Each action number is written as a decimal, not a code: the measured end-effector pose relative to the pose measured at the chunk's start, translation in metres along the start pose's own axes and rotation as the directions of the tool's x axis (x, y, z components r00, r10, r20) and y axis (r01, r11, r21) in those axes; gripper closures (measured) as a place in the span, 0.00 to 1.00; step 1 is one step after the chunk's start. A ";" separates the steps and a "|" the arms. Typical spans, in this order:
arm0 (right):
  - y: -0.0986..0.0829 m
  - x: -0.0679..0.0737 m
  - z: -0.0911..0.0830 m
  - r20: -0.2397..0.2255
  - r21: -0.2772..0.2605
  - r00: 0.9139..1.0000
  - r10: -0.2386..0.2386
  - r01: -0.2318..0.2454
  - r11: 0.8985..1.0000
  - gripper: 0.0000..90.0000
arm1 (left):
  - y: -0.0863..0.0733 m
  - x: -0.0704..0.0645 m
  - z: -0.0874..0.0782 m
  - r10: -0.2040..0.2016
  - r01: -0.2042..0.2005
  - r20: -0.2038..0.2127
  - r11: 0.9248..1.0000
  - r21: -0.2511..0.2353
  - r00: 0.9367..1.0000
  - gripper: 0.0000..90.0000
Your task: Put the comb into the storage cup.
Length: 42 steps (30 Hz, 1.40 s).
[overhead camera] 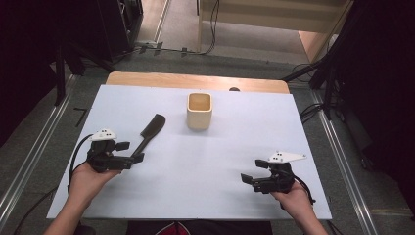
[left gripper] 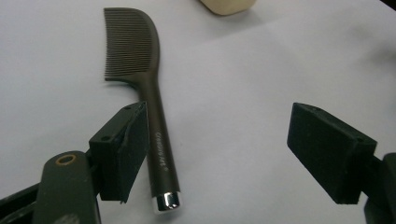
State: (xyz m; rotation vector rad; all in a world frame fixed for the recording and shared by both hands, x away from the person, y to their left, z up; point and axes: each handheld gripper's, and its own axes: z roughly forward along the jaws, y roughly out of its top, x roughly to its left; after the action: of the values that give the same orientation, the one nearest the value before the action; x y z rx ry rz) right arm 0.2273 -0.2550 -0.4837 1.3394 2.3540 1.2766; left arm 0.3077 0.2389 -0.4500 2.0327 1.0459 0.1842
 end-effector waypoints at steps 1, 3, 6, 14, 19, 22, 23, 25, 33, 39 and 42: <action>0.000 0.000 0.000 0.000 0.000 1.000 -0.001 0.001 1.000 0.15 | 0.001 0.001 0.002 -0.005 0.005 -0.002 1.000 -0.002 1.000 0.24; 0.000 0.000 0.000 0.000 0.000 1.000 0.001 -0.001 1.000 0.15 | 0.002 0.003 0.005 -0.014 0.014 -0.010 1.000 -0.005 1.000 0.25; 0.000 0.000 0.000 0.001 0.001 1.000 0.002 -0.002 1.000 0.15 | 0.002 0.007 0.010 -0.020 0.020 -0.013 1.000 0.004 1.000 0.25; 0.000 0.000 -0.001 0.003 0.000 1.000 0.004 -0.004 1.000 0.15 | 0.000 0.013 0.020 -0.046 0.047 -0.024 0.999 0.027 0.999 0.28; 0.000 0.000 -0.001 0.001 0.003 1.000 0.007 -0.007 1.000 0.15 | -0.005 0.013 0.023 -0.057 0.057 -0.026 0.998 0.028 0.998 0.30; 0.000 0.000 -0.001 0.003 0.002 1.000 0.007 -0.007 1.000 0.15 | -0.007 0.013 0.027 -0.056 0.058 -0.056 0.998 0.035 0.997 0.30; 0.000 0.000 -0.001 0.003 0.002 1.000 0.007 -0.007 1.000 0.15 | -0.007 0.013 0.028 -0.053 0.056 -0.063 0.998 0.039 0.997 0.30; 0.000 0.000 -0.001 0.003 0.001 1.000 0.007 -0.007 1.000 0.15 | -0.009 0.012 0.028 -0.047 0.050 -0.073 0.998 0.042 0.996 0.30; 0.000 0.000 -0.001 0.001 0.002 1.000 0.009 -0.009 1.000 0.15 | -0.013 0.013 0.029 -0.046 0.049 -0.105 0.999 0.024 0.993 0.32; 0.000 -0.001 -0.001 0.001 0.003 1.000 0.006 -0.006 1.000 0.15 | -0.017 0.014 0.032 -0.051 0.056 -0.120 0.998 0.042 0.991 0.34; 0.001 -0.001 0.000 -0.002 0.003 1.000 0.003 -0.003 1.000 0.15 | -0.019 0.014 0.032 -0.047 0.054 -0.129 0.997 0.050 0.991 0.34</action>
State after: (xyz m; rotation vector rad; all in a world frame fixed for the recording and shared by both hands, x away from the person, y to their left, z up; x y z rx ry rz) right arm 0.2283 -0.2552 -0.4831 1.3436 2.3572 1.2769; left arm 0.3201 0.2361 -0.4879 2.0617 1.1919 0.2658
